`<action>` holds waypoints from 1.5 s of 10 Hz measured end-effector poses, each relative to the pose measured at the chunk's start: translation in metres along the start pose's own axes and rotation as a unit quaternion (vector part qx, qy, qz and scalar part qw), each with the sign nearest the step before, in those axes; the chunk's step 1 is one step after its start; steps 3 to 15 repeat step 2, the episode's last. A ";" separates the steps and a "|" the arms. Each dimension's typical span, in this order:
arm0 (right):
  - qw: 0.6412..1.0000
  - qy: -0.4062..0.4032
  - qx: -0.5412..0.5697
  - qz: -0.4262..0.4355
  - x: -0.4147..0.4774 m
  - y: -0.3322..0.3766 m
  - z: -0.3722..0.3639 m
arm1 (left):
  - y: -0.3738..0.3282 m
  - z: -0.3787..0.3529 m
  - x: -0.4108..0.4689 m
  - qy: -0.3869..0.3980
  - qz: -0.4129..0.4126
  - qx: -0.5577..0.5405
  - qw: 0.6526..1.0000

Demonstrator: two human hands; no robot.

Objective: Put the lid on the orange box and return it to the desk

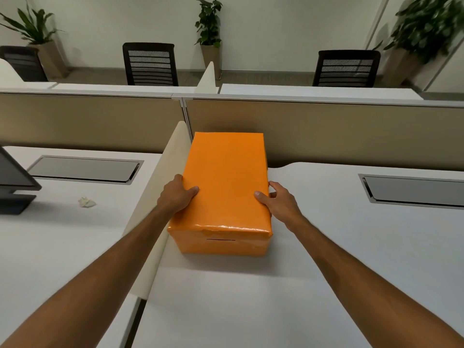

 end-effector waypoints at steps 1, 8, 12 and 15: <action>0.999 -0.002 -0.037 0.013 -0.003 0.004 0.007 | -0.012 0.003 -0.011 -0.026 -0.015 0.045 0.999; 0.996 -0.019 -0.086 0.031 -0.009 0.012 0.023 | -0.033 0.009 -0.024 -0.056 -0.037 0.090 0.994; 0.996 -0.019 -0.086 0.031 -0.009 0.012 0.023 | -0.033 0.009 -0.024 -0.056 -0.037 0.090 0.994; 0.996 -0.019 -0.086 0.031 -0.009 0.012 0.023 | -0.033 0.009 -0.024 -0.056 -0.037 0.090 0.994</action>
Point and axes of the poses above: each hand's wrist, its own x-axis towards the middle knuckle, its own z-axis out of the back of the hand, y = z × x, the point moved 10 cm from there along x, towards the middle knuckle, and after that the axes turned 14 degrees about x, right-handed, at the moved point
